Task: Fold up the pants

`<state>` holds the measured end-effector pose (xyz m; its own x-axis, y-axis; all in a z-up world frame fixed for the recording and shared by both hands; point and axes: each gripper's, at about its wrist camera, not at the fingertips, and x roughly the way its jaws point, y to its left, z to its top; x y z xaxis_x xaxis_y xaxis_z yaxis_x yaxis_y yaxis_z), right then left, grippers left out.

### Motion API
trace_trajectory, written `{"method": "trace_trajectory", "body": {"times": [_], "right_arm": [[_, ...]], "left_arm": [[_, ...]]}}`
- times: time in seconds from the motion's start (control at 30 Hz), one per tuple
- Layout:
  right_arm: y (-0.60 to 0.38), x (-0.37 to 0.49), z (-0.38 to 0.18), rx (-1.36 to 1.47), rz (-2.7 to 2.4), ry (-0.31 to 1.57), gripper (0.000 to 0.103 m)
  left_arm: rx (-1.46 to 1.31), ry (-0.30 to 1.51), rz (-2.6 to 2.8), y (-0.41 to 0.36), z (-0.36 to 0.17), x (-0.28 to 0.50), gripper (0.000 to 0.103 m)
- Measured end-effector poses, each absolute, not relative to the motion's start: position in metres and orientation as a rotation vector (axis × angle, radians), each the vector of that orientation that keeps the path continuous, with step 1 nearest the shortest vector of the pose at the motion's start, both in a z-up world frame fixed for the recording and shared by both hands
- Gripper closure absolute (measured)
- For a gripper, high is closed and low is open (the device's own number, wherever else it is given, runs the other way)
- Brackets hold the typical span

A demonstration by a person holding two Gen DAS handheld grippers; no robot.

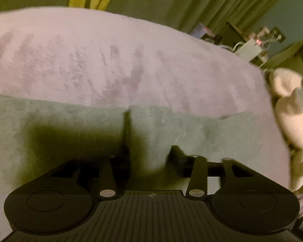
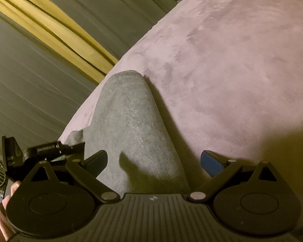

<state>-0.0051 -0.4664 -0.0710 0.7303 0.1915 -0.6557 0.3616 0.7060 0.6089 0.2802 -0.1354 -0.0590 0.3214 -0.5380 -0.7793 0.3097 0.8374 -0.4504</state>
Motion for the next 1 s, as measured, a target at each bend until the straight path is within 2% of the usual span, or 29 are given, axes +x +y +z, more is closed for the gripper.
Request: {"method": "trace_trajectory", "body": {"times": [0.1,0.23,0.57,0.6,0.67,0.73,0.8,1.0], "right_arm": [[-0.465,-0.005,-0.071,0.795,-0.108,0.765,0.004],[-0.464,-0.006,-0.069,0.786,-0.108,0.763,0.004],[-0.462,-0.006,-0.068,0.775,-0.111,0.758,0.004],[-0.462,-0.006,-0.068,0.774,-0.112,0.759,0.004],[-0.462,-0.005,-0.068,0.77,-0.114,0.761,0.004],[-0.461,-0.005,-0.068,0.767,-0.115,0.762,0.004],[-0.46,-0.005,-0.067,0.763,-0.115,0.762,0.004],[-0.46,-0.004,-0.067,0.758,-0.118,0.766,0.004]], "left_arm": [[-0.318,1.122,-0.513,-0.136,-0.06,0.283,0.081],[-0.302,1.123,-0.457,-0.135,-0.051,0.274,0.084],[-0.209,1.057,-0.411,-0.097,-0.011,0.286,0.085],[-0.208,1.057,-0.403,-0.093,-0.011,0.288,0.083],[-0.178,1.074,-0.397,-0.093,-0.016,0.289,0.071],[-0.108,1.053,-0.379,-0.092,-0.019,0.28,0.041],[-0.106,1.06,-0.399,-0.084,-0.019,0.266,0.024],[-0.212,1.14,-0.451,-0.043,-0.031,0.21,0.012]]}}
